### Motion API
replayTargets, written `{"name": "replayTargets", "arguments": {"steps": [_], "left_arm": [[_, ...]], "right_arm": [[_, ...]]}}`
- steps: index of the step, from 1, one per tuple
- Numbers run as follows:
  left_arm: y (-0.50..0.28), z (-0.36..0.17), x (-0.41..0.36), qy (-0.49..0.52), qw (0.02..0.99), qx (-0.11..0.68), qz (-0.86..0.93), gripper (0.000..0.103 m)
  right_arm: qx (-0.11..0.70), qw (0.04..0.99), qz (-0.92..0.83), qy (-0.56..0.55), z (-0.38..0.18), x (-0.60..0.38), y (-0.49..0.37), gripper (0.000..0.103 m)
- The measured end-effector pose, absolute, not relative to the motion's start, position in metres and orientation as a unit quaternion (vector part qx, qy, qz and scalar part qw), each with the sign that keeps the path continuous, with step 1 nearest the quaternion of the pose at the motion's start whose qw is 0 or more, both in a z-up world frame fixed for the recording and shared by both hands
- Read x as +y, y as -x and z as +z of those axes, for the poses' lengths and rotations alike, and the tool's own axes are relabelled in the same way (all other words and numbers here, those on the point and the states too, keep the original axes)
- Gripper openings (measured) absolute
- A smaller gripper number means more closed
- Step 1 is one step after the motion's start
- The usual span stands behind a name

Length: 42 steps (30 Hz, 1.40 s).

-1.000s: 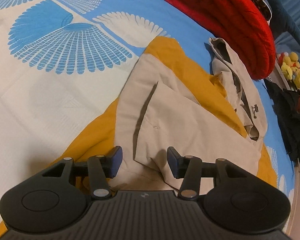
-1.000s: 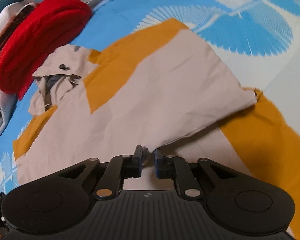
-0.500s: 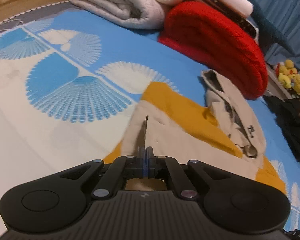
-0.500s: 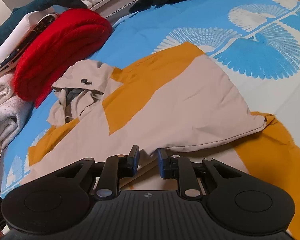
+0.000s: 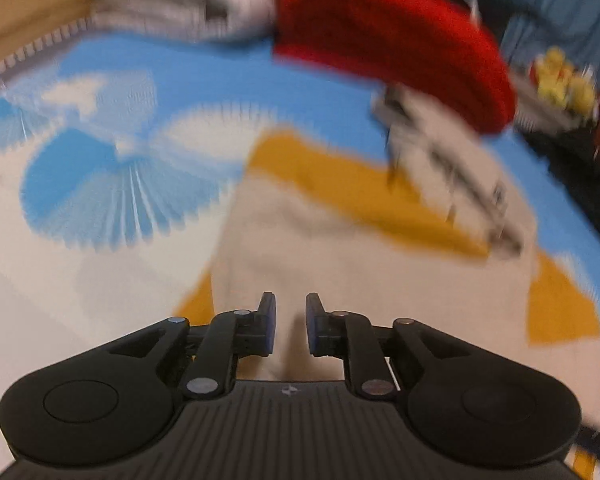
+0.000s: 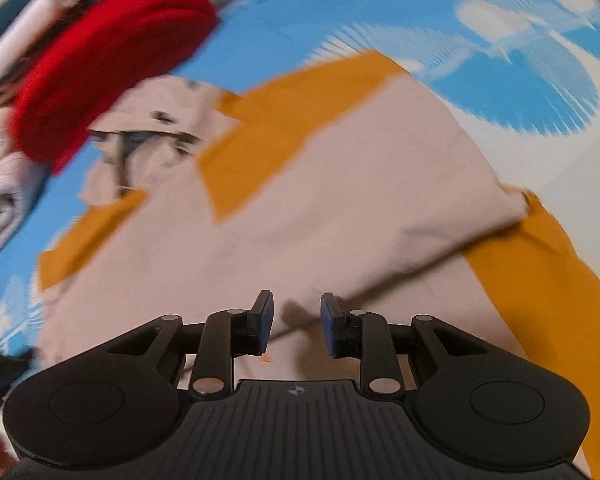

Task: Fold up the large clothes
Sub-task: 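Open both tools and withdraw them from the folded jacket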

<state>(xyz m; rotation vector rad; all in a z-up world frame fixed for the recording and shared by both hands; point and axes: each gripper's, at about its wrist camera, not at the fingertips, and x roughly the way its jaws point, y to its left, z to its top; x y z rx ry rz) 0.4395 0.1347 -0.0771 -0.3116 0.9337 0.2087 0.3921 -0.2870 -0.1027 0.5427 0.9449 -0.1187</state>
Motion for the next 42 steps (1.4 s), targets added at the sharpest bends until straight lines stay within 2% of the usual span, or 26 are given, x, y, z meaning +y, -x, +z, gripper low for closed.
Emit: {"name": "replayTargets", "arguments": {"steps": [4,7,10,13,16,26,29,31,42], "left_arm": [[-0.443,-0.101,0.141,0.156,0.853,0.487,0.109,0.022],[-0.443,-0.095,0.141,0.150,0.856,0.482,0.108,0.026],[-0.445,-0.095,0.138,0.139,0.858,0.482,0.108,0.029],[-0.445,-0.095,0.139,0.141,0.857,0.485,0.106,0.029],[-0.444,-0.092,0.139,0.146,0.858,0.481,0.107,0.031],[-0.441,-0.083,0.131,0.140,0.865,0.471,0.098,0.032],[-0.444,-0.094,0.135,0.149,0.855,0.487,0.094,0.040],[-0.444,-0.102,0.142,0.164,0.843,0.502,0.101,0.040],[-0.423,-0.055,0.110,0.124,0.885,0.443,0.064,0.045]], "right_arm": [[0.402,0.883,-0.011,-0.243,-0.086,-0.288,-0.392,0.028],[0.369,0.904,-0.027,-0.215,-0.082,-0.301,-0.399,0.038],[0.401,0.886,-0.063,-0.223,-0.103,-0.323,-0.410,0.038],[0.477,0.849,-0.110,-0.200,-0.133,-0.338,-0.421,0.037],[0.494,0.843,-0.123,-0.173,-0.143,-0.340,-0.424,0.037],[0.447,0.869,-0.107,-0.182,-0.109,-0.333,-0.417,0.038],[0.447,0.868,-0.113,-0.184,-0.105,-0.338,-0.411,0.038],[0.443,0.871,-0.114,-0.181,-0.099,-0.339,-0.406,0.038],[0.413,0.894,-0.120,-0.127,-0.068,-0.341,-0.374,0.038]]}}
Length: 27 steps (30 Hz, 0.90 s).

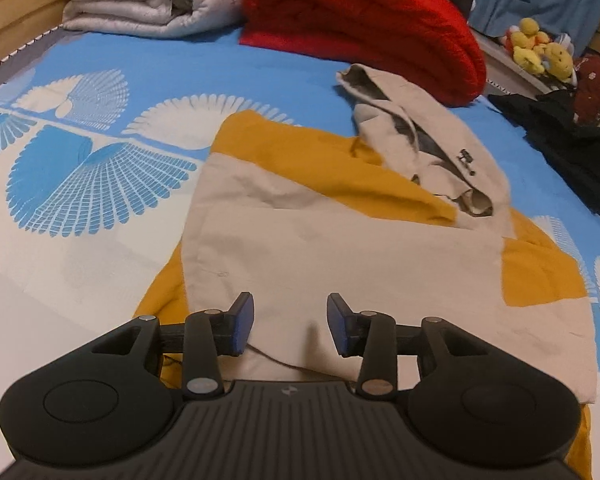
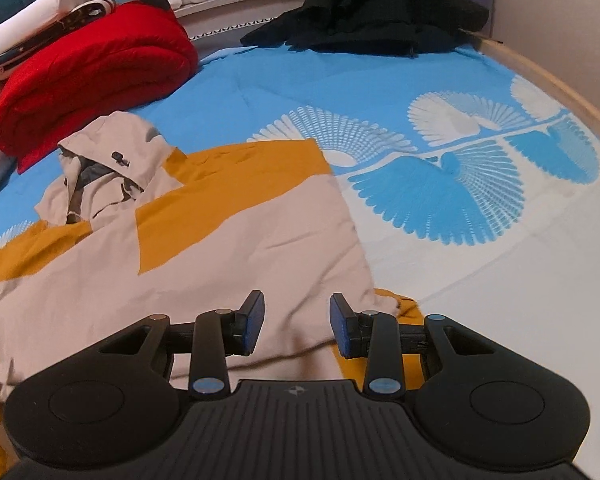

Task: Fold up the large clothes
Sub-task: 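Open both tools and withdraw them from the folded jacket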

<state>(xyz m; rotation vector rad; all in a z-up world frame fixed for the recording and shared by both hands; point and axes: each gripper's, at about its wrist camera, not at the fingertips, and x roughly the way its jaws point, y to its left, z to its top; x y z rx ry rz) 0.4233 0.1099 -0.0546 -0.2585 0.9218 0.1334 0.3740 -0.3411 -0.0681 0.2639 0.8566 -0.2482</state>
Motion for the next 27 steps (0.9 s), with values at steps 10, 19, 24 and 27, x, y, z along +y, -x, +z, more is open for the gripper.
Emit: {"name": "replayTargets", "arguments": {"steps": [10,19,24,27], "left_arm": [[-0.405,-0.025,0.103,0.096,0.912,0.395,0.053,0.045],[-0.400,-0.008,0.100,0.044,0.939,0.339,0.045,0.044],[-0.402,-0.007,0.090,0.001,0.950,0.313,0.008,0.015],[-0.409,-0.005,0.088,-0.001,0.952,0.306,-0.014,0.008]], "right_arm": [[0.394,0.902,-0.117,-0.133,-0.059,-0.345,-0.357,0.038],[0.385,0.906,-0.101,-0.143,-0.052,-0.343,-0.365,0.038],[0.372,0.910,-0.103,-0.152,-0.045,-0.353,-0.370,0.038],[0.365,0.912,-0.105,-0.157,-0.043,-0.362,-0.375,0.037]]}}
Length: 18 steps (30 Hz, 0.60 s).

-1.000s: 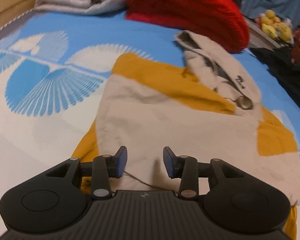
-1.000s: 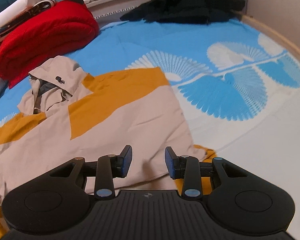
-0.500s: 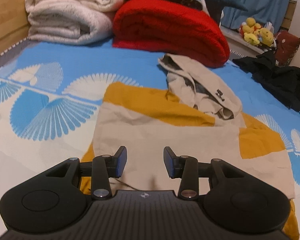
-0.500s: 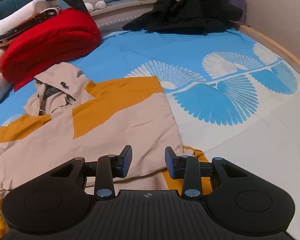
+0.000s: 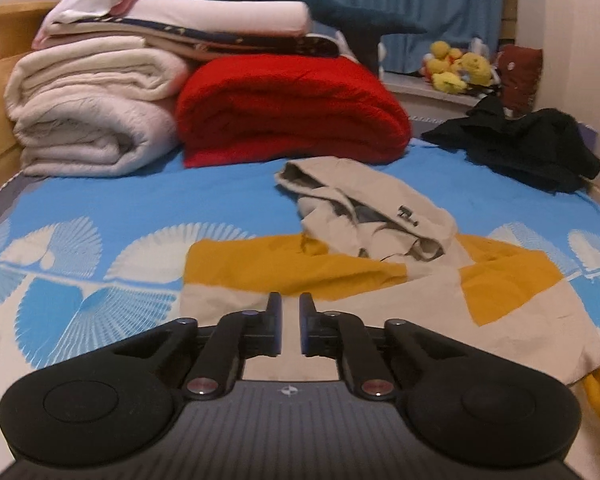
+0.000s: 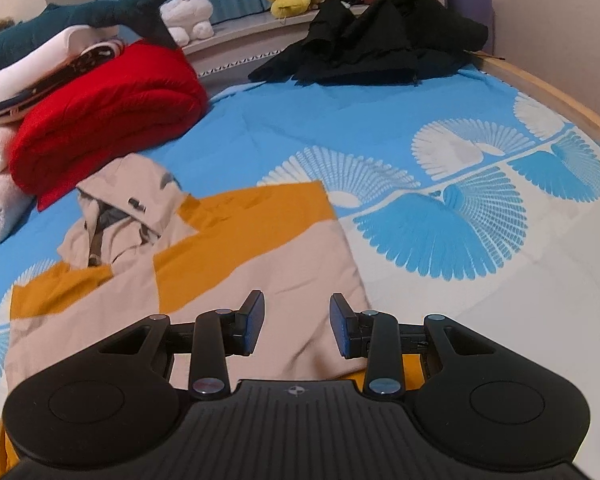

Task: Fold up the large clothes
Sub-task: 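Move the left tool to the beige hood and close on it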

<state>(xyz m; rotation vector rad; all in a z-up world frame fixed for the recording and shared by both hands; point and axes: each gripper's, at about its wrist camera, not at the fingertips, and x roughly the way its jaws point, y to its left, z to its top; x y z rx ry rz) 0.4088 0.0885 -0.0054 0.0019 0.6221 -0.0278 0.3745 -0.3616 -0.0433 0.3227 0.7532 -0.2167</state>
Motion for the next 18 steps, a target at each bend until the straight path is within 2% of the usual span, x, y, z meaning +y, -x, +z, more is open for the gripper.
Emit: {"name": "replayTargets", "arguments": {"steps": [2,5,12,18], "left_arm": [[-0.421,-0.004,0.088,0.002,0.953,0.301,-0.025,0.008],[-0.455,-0.002,0.086,0.002,0.950,0.308,-0.039,0.008],[-0.584,0.006,0.080,0.020,0.940,0.334,-0.066,0.008],[-0.704,-0.018,0.068,0.053,0.928,0.361,-0.072,0.008]], "right_arm": [[0.362,0.912,-0.111,-0.161,-0.043,-0.368,-0.377,0.024],[0.358,0.911,-0.115,-0.171,-0.044,-0.376,-0.381,0.011],[0.361,0.907,-0.126,-0.177,-0.049,-0.385,-0.391,0.009],[0.382,0.897,-0.127,-0.183,-0.061,-0.382,-0.399,0.009]]}}
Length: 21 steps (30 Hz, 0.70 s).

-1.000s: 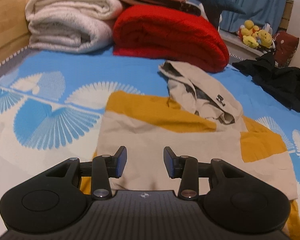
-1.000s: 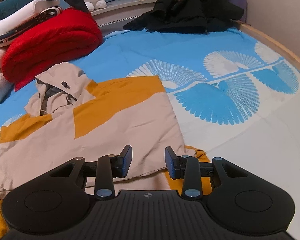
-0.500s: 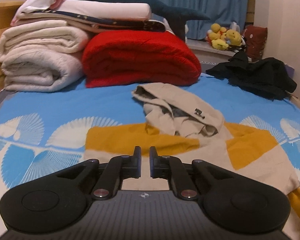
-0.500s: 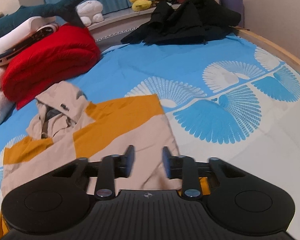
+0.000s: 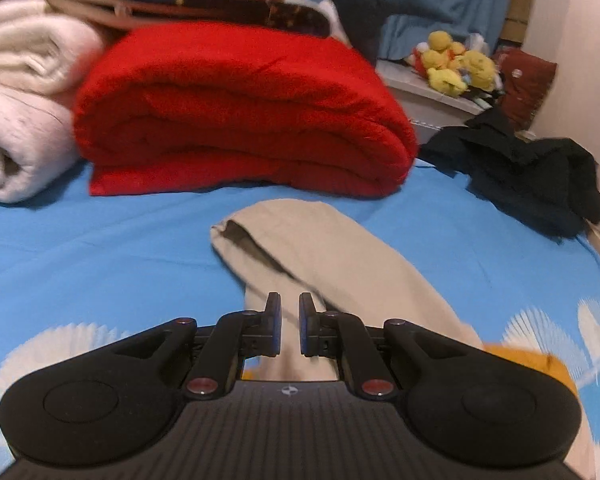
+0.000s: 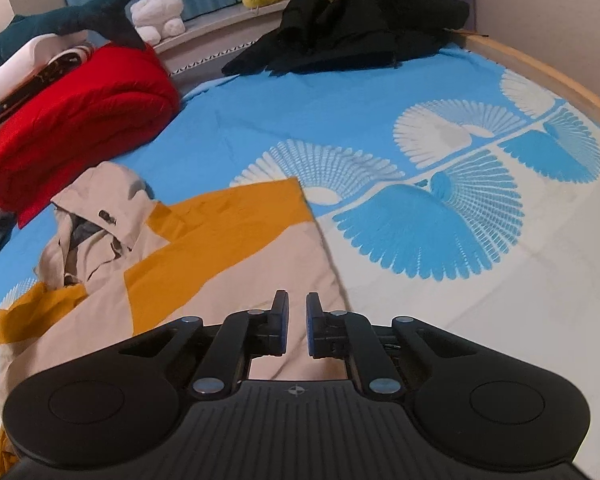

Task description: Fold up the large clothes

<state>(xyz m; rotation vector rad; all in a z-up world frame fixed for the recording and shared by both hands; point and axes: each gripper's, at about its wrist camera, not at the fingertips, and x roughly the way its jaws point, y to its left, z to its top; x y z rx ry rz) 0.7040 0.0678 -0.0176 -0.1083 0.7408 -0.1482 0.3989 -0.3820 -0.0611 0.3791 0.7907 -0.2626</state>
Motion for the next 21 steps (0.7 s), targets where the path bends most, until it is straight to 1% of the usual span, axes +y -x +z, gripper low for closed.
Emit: {"name": "replayTargets", "arguments": {"steps": [1,4,5,6,8,11,13,14,15,17,19,21], "left_arm": [[-0.724,-0.024,0.065,0.061,0.925,0.367,-0.073,0.008],[-0.771,-0.042,0.063,0.092,0.918,0.381,-0.066,0.013],[-0.785,-0.048,0.064,0.110,0.915,0.383,-0.061,0.021],[-0.798,-0.055,0.066,0.128,0.911,0.388,-0.056,0.041],[-0.819,-0.070,0.069,0.160,0.902,0.398,-0.045,0.058],[-0.841,-0.089,0.068,0.170,0.897,0.407,-0.026,0.059],[-0.850,-0.096,0.067,0.177,0.896,0.406,-0.015,0.057],[-0.854,-0.096,0.066,0.178,0.897,0.404,-0.014,0.034],[-0.854,-0.095,0.063,0.176,0.899,0.401,-0.016,0.001],[-0.846,-0.076,0.054,0.168,0.908,0.380,-0.059,0.000],[-0.826,-0.049,0.037,0.137,0.919,0.361,-0.080,0.000],[-0.789,-0.017,0.021,0.124,0.924,0.340,-0.126,0.000]], "right_arm": [[0.383,0.897,-0.126,-0.181,-0.062,-0.381,-0.400,0.009],[0.388,0.896,-0.125,-0.175,-0.067,-0.377,-0.404,0.009],[0.389,0.896,-0.127,-0.172,-0.068,-0.377,-0.405,0.009],[0.391,0.895,-0.128,-0.171,-0.070,-0.377,-0.406,0.009],[0.396,0.894,-0.127,-0.169,-0.073,-0.378,-0.406,0.009],[0.402,0.891,-0.127,-0.169,-0.076,-0.380,-0.408,0.009],[0.405,0.890,-0.128,-0.168,-0.078,-0.380,-0.409,0.009],[0.406,0.889,-0.128,-0.167,-0.079,-0.379,-0.410,0.009],[0.407,0.889,-0.128,-0.166,-0.079,-0.379,-0.411,0.009],[0.407,0.889,-0.125,-0.168,-0.078,-0.378,-0.411,0.009],[0.405,0.890,-0.120,-0.171,-0.074,-0.376,-0.410,0.009],[0.399,0.892,-0.116,-0.180,-0.067,-0.376,-0.410,0.009]]}}
